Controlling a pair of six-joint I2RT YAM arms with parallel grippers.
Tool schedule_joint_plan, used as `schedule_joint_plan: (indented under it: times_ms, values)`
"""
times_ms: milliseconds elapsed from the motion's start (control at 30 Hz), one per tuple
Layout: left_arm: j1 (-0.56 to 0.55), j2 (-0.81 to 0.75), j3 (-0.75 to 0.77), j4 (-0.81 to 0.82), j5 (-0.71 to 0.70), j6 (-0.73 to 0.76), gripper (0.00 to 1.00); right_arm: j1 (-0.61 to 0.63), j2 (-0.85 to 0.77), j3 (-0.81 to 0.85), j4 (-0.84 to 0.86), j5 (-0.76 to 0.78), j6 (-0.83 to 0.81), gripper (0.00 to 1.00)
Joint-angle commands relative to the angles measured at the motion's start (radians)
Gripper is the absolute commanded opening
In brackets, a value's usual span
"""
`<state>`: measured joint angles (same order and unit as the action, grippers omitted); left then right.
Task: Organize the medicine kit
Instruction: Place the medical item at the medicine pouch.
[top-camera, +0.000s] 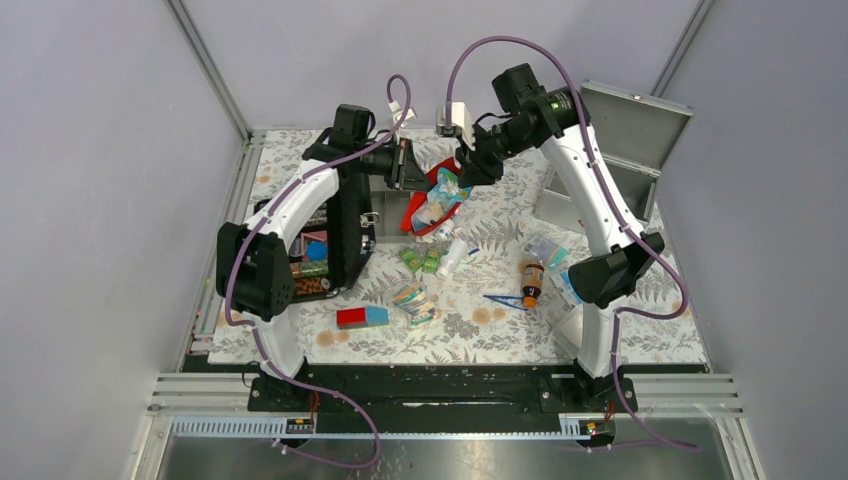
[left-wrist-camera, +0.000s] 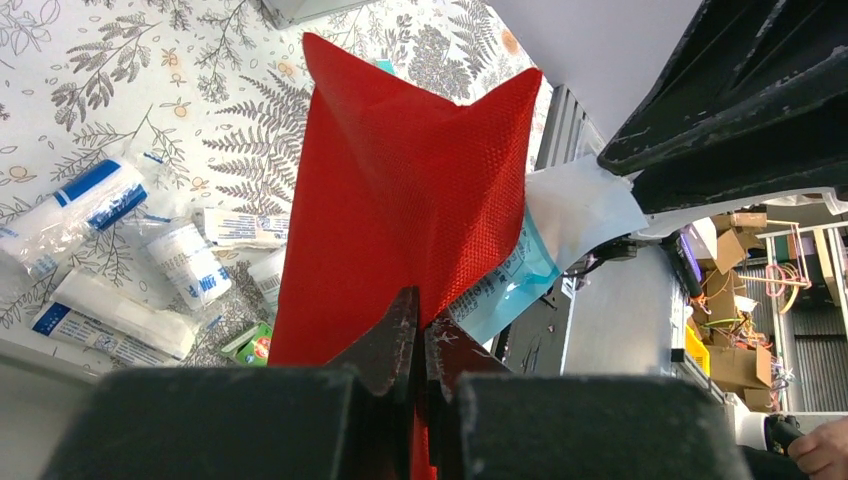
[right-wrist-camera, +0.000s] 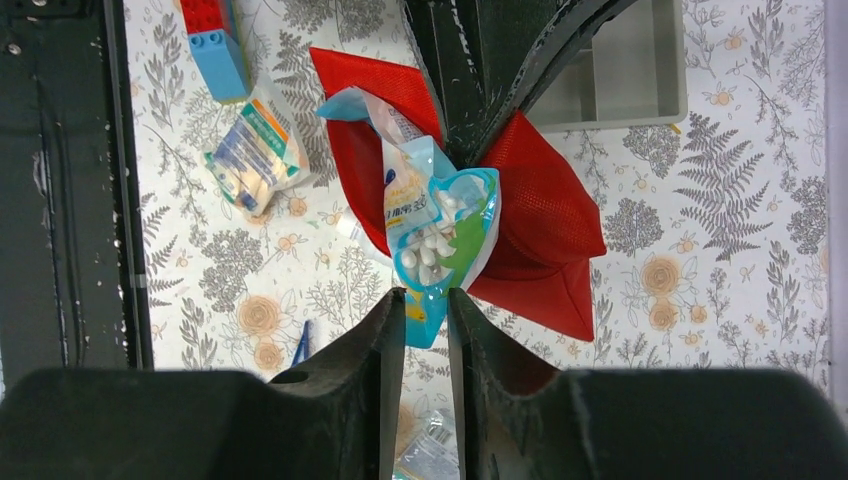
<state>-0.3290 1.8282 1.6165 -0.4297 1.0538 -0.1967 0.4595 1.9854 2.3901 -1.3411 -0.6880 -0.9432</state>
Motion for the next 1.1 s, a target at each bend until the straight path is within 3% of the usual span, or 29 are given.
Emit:
schedule_joint_plan:
  times_ms: [0,67,233,367,600,800,833,867,933,1067]
  values:
    - [-0.003,-0.021,0.045,-0.004,0.051,0.042,0.0,0.023,0.023,-0.006,-0.024,0.041,-0.051,0.27]
    - [-0.007,-0.023,0.046,-0.005,0.054,0.045,0.0,0.027,0.028,-0.008,-0.024,0.041,-0.052,0.22]
    - [-0.011,-0.017,0.052,-0.01,0.072,0.054,0.0,0.043,0.036,-0.036,0.004,0.058,-0.066,0.23]
    - [-0.015,-0.01,0.062,-0.037,0.076,0.074,0.0,0.052,0.039,-0.047,0.038,0.072,-0.053,0.38]
    - [-0.029,-0.004,0.066,-0.053,0.074,0.091,0.0,0.066,0.037,-0.042,0.069,0.128,-0.053,0.36]
    - [-0.033,0.006,0.08,-0.09,0.072,0.115,0.0,0.068,0.03,0.093,0.008,0.128,-0.035,0.37]
    - [-0.033,0.006,0.079,-0.092,0.073,0.119,0.0,0.068,0.017,0.083,0.01,0.165,-0.034,0.49]
    - [-0.032,0.006,0.077,-0.092,0.074,0.118,0.0,0.068,0.011,0.064,0.009,0.182,-0.038,0.54]
    - [-0.035,0.007,0.077,-0.092,0.076,0.119,0.0,0.067,0.005,0.033,-0.004,0.203,-0.052,0.57]
    - [-0.04,0.003,0.078,-0.101,0.082,0.127,0.0,0.068,0.002,-0.026,-0.064,0.163,-0.106,0.52]
